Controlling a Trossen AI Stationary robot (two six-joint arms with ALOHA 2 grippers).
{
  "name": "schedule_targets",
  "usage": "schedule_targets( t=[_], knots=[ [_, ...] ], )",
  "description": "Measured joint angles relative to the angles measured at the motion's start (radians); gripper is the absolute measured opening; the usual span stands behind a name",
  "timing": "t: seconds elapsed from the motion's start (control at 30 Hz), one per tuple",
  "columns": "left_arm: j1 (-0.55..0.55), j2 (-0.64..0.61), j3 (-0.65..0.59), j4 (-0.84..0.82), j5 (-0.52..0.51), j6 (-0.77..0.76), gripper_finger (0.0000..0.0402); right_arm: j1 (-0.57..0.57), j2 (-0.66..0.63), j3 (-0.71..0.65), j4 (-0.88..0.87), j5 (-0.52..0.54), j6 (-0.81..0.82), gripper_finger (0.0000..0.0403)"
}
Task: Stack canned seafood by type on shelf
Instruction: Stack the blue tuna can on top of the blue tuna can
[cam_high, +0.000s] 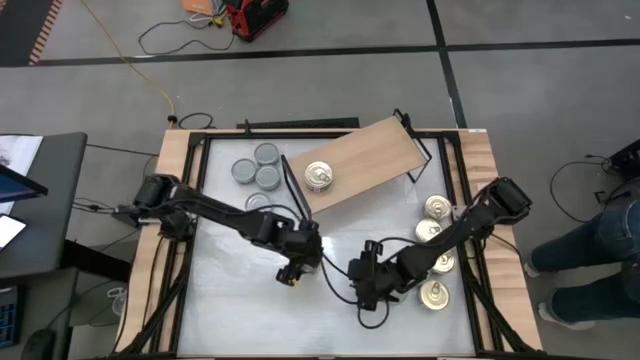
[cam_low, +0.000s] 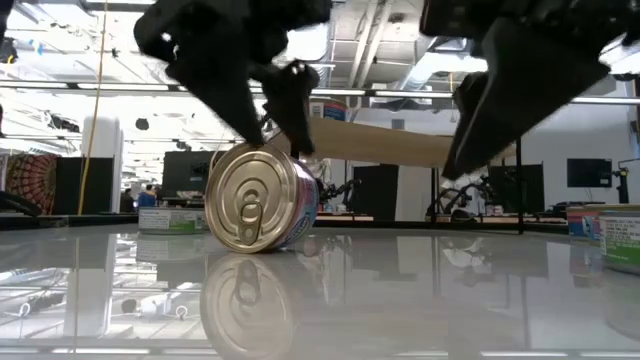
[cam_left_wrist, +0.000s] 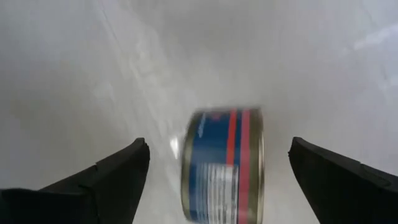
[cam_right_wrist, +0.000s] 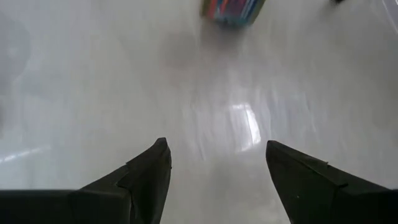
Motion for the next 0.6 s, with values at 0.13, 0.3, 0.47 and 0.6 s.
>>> schedule_targets(
  t=[0.13, 0.3, 0.47, 0.6],
  knots=[
    [0.012, 0.039, 0.023, -0.067, 0.005, 0.009, 0.0369, 0.007, -0.026, 0.000, 0.017, 0.037, -0.005, 0.0285],
    [0.019, 0.052, 0.024, -0.092, 0.010, 0.005, 0.0360, 0.005, -0.031, 0.000, 0.014, 0.044, -0.006, 0.0285],
    [0.016, 0.052, 0.024, -0.094, 0.018, -0.020, 0.0299, 0.004, -0.031, 0.000, 0.016, 0.045, -0.006, 0.0285],
    [0.017, 0.052, 0.024, -0.096, 0.021, -0.041, 0.0228, 0.004, -0.031, 0.000, 0.015, 0.046, -0.006, 0.0285]
  ],
)
